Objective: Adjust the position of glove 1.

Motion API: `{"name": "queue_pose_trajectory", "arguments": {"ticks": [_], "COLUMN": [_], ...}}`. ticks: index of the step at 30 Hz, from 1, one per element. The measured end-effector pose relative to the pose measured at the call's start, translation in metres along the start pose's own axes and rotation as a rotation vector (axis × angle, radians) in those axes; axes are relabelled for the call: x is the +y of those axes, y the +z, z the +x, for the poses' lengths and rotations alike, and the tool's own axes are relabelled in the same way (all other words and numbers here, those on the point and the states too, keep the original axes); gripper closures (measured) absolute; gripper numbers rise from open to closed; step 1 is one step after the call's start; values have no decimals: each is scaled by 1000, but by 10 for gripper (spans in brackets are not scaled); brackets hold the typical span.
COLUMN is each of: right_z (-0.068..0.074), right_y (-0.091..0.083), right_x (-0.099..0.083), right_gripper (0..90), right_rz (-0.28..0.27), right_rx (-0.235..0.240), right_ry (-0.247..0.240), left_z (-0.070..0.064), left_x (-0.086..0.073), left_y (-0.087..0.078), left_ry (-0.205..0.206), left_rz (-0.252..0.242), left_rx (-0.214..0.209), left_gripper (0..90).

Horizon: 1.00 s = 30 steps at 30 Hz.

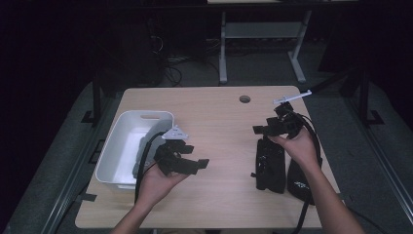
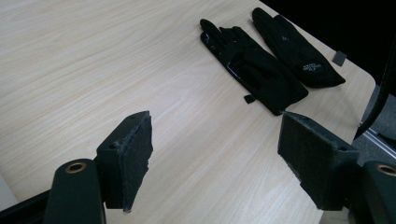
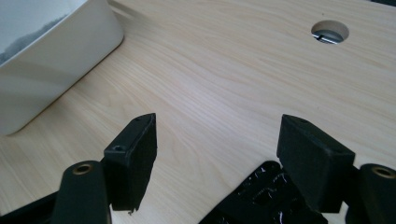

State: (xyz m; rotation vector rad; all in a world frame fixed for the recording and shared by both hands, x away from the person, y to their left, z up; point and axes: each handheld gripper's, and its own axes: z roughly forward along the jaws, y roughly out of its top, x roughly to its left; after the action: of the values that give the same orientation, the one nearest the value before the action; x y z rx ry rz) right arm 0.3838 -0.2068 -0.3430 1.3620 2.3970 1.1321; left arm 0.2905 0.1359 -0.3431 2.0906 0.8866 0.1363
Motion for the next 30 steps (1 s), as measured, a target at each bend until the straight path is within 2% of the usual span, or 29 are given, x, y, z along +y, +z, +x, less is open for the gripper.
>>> {"name": "queue_pose_trajectory", "arguments": {"ticks": [11,12,23,25,26,30], "right_z": [-15,-16,-30,-33,-36,-42], "right_y": [-8,-9,-15,-17,-19,-21], "right_x": [-31,-33,-63,-71,-78,-90], "right_gripper": [284,284,285,289,290,293], "right_rz": [7,6,30,36,42,56], "right_rx": [-14,-14,-44,-48,-58,-73], "right_ry": [31,37,52,55,56,65], "left_z": [-9,-10,-16,-17,-17,-21], "left_x": [-9,-10,-22,-24,-25,-28], "left_y": [9,10,22,23,25,29], "left_ry": [32,46,59,62,77,74], "left_rz": [-2,5,2,2,4,-2], "left_rx": [1,5,4,4,5,4], "left_gripper": [258,258,254,254,254,253]}}
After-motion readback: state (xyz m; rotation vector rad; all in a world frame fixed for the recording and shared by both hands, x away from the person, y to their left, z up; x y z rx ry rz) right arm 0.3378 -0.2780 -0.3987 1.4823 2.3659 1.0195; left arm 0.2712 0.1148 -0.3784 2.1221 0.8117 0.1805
